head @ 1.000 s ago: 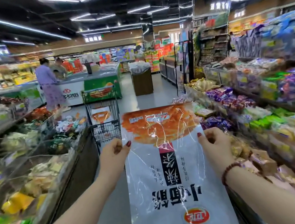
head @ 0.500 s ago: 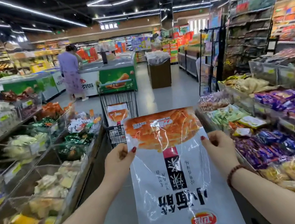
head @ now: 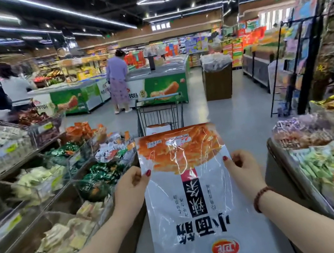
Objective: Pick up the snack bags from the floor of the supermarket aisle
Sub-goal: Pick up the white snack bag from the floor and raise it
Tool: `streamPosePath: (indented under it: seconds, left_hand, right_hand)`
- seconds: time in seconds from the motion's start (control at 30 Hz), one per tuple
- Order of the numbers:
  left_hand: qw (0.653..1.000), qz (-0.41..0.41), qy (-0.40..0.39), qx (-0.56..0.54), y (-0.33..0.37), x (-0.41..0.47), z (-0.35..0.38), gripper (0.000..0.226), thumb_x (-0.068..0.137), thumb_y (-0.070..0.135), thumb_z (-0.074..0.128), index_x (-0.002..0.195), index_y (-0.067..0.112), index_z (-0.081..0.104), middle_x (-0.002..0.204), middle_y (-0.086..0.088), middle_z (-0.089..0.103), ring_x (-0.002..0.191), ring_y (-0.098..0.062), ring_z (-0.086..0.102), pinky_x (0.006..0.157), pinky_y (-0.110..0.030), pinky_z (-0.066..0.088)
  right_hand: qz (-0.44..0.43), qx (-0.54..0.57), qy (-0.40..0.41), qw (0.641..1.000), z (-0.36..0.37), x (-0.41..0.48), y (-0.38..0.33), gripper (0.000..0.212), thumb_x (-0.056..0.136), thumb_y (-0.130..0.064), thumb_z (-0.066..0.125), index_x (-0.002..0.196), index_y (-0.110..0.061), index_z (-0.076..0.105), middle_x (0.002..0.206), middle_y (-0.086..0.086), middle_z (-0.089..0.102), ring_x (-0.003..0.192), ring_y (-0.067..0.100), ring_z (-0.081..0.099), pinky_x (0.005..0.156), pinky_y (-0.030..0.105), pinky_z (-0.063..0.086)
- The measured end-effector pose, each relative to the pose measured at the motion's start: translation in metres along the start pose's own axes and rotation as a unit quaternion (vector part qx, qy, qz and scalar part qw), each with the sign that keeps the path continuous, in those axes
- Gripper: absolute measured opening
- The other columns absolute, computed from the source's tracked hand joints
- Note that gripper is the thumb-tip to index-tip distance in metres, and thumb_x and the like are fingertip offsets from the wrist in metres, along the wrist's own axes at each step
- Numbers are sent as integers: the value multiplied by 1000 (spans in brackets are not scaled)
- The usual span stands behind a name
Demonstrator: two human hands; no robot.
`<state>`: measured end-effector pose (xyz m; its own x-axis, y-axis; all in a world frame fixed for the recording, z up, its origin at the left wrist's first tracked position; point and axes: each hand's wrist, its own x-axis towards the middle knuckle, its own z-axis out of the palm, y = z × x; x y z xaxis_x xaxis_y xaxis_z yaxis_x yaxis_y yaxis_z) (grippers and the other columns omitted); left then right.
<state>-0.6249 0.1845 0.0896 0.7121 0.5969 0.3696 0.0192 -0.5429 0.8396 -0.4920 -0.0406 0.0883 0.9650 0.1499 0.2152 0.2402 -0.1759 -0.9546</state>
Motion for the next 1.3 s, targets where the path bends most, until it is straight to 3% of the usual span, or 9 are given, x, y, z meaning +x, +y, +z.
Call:
streamPosePath:
  seconds: [0.2, 0.3, 0.47, 0.83, 1.03, 1.2, 1.3]
  left_hand:
    - [1000, -11, 18, 21, -36, 86, 20, 38, 93, 24, 59, 66, 9, 36, 62, -5, 30, 59, -17, 27, 58, -30, 17]
    - [1000, -12, 12, 10, -62, 138, 27, 37, 93, 22, 59, 67, 8, 37, 64, -8, 32, 61, -17, 27, 58, -31, 16]
    - [1000, -16, -5, -18, -110, 231, 31, 36, 93, 22, 59, 69, 3, 40, 65, -9, 34, 62, -17, 30, 61, -31, 19]
    - [998, -51, -15, 41, -196, 396, 64, 41, 92, 31, 60, 73, -3, 47, 62, -8, 40, 59, -18, 34, 57, -29, 19]
    - [995, -91, -1, 35, -236, 489, 106, 35, 89, 33, 64, 77, 0, 59, 74, -22, 61, 63, -22, 48, 64, -31, 32]
    - [991, -119, 11, 56, -256, 563, 144, 29, 88, 30, 65, 74, 7, 59, 72, -14, 62, 67, -27, 52, 66, -32, 37]
    - [990, -128, 30, 49, -269, 598, 158, 30, 84, 34, 68, 73, 7, 60, 72, -15, 62, 71, -32, 56, 69, -39, 50]
  right_hand:
    - [0, -5, -15, 1000, 56, 87, 18, 21, 91, -17, 60, 73, -19, 50, 68, -3, 47, 59, 9, 42, 53, 18, 35]
    - [-4, 8, -4, 1000, 93, 133, 26, 23, 90, -13, 61, 71, -20, 50, 68, -3, 47, 60, 9, 41, 54, 15, 36]
    - [20, 4, -15, 1000, 157, 210, 38, 22, 90, -16, 63, 72, -19, 50, 70, -3, 48, 63, 11, 43, 58, 22, 37]
    - [43, -50, -18, 998, 256, 351, 62, 25, 87, -15, 66, 68, -16, 50, 67, -2, 51, 59, 11, 44, 55, 22, 37]
    - [58, -65, -45, 995, 301, 458, 99, 22, 85, -19, 68, 69, -16, 53, 68, -4, 53, 62, 12, 47, 58, 24, 40]
    - [89, -54, -95, 990, 331, 550, 121, 21, 84, -17, 69, 69, -12, 56, 66, 0, 53, 64, 17, 47, 60, 25, 41]
    - [119, -21, -111, 986, 350, 594, 131, 25, 81, -15, 73, 62, -14, 56, 63, 1, 52, 67, 20, 50, 67, 31, 47]
